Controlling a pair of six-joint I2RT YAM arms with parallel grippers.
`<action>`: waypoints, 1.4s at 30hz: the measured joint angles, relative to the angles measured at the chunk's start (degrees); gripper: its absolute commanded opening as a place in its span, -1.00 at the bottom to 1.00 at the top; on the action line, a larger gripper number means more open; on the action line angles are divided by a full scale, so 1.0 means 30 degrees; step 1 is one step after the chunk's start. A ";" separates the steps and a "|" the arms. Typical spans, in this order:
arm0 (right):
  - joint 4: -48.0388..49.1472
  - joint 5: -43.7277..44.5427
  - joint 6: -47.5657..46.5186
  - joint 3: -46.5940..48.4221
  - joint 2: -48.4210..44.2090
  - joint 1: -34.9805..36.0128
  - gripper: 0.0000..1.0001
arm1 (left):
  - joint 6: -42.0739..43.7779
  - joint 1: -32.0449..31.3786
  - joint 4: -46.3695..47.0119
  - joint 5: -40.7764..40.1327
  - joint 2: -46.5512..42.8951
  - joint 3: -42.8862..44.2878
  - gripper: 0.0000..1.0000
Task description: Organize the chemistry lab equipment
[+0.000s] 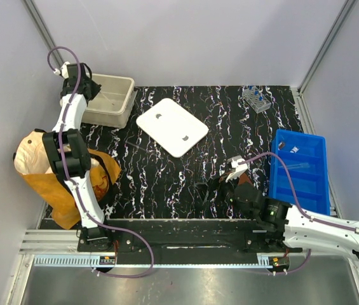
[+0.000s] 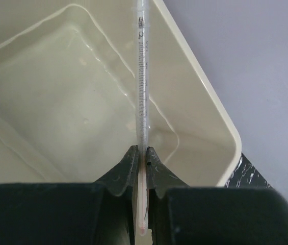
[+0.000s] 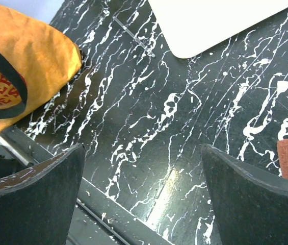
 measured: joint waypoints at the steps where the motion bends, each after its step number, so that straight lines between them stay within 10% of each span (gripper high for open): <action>1: 0.0007 0.0117 -0.0138 0.0000 0.0124 0.0000 0.99 | -0.0168 0.0153 0.0029 0.0044 0.0342 0.0270 -0.94; 15: 0.0452 0.0809 -0.1122 0.0109 0.1100 0.0000 0.99 | -0.1756 0.0685 0.0969 0.0648 0.3067 0.1180 -0.82; 31: 0.0430 0.1326 -0.1690 0.0109 0.0219 0.0000 0.99 | -0.1588 0.0699 0.0823 0.0605 0.3563 0.1173 -0.10; 42: -0.0488 0.1319 -0.1916 0.0882 0.0051 0.0000 0.99 | 0.0255 0.0736 -0.0124 0.3118 0.1209 0.1239 -0.06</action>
